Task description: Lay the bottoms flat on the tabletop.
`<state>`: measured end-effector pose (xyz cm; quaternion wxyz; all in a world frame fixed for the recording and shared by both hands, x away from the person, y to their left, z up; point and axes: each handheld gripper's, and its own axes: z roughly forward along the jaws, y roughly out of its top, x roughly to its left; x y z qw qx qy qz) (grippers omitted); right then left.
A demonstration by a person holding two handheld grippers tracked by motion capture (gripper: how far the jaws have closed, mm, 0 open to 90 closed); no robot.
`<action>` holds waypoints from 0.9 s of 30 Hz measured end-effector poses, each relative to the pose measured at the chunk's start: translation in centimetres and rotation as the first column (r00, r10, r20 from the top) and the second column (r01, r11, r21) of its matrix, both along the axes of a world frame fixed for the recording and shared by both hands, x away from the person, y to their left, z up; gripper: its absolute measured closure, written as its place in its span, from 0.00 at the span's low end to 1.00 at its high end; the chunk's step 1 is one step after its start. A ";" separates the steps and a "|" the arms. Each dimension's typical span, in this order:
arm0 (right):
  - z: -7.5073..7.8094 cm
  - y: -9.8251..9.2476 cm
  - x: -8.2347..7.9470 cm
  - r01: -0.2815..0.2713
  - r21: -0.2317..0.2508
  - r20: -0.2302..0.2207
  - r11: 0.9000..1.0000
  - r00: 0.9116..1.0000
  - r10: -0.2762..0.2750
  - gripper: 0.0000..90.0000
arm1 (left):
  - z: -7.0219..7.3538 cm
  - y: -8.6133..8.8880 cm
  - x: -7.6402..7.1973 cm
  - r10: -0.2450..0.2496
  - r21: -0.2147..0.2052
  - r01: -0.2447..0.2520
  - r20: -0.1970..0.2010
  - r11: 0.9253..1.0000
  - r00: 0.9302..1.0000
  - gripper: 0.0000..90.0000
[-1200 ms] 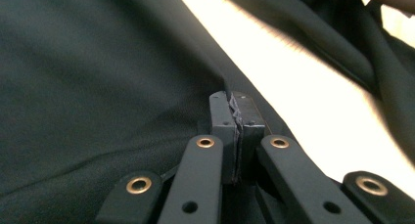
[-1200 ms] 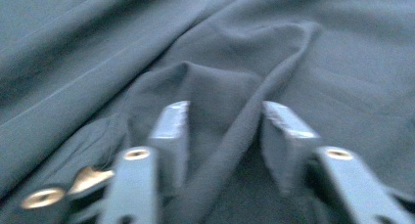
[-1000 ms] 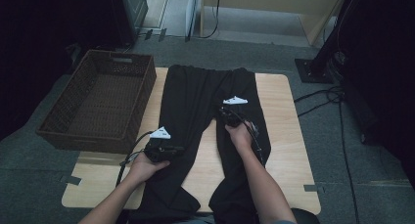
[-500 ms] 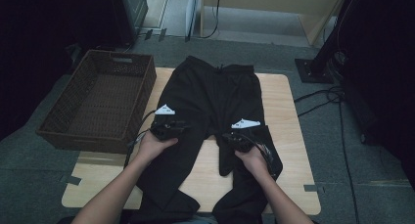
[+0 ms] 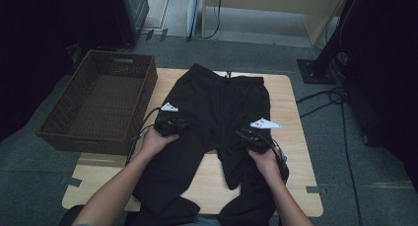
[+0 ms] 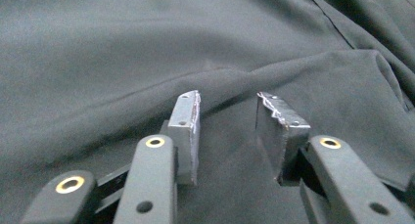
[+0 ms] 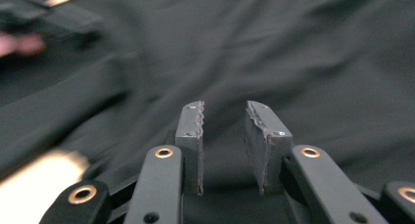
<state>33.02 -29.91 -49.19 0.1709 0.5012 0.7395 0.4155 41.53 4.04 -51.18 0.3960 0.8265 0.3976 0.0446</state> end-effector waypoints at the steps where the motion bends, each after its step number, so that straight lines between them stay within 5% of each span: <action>1: -0.2 -0.3 0.8 0.038 -0.009 0.003 0.999 0.999 -0.038 0.76 | 0.0 0.0 -0.3 -0.001 0.004 0.001 0.008 1.000 1.000 0.70; 9: -2.4 -0.8 3.5 0.113 -0.117 -0.052 0.987 0.991 -0.120 0.76 | -0.1 0.0 -3.6 -0.024 0.013 0.024 0.024 1.000 0.999 0.72; 14: -2.6 -1.6 3.3 0.116 -0.149 -0.015 0.982 0.993 -0.120 0.75 | -0.2 -0.1 -5.8 -0.051 -0.013 0.052 0.003 0.999 0.999 0.72; 18: -2.6 -2.5 3.1 0.119 -0.155 -0.019 0.981 0.992 -0.123 0.75 | -0.2 -0.4 -7.9 -0.086 -0.056 0.083 -0.059 0.995 0.995 0.72; 22: -2.7 -3.7 3.2 0.147 -0.143 -0.007 0.979 0.989 -0.149 0.76 | 0.2 -0.6 -9.2 -0.132 -0.032 0.130 -0.073 0.991 0.989 0.69; 27: -2.1 -3.9 3.4 0.139 -0.058 -0.051 0.989 0.988 -0.142 0.78 | 1.1 1.2 -8.1 -0.069 -0.051 0.067 -0.033 0.996 0.997 0.68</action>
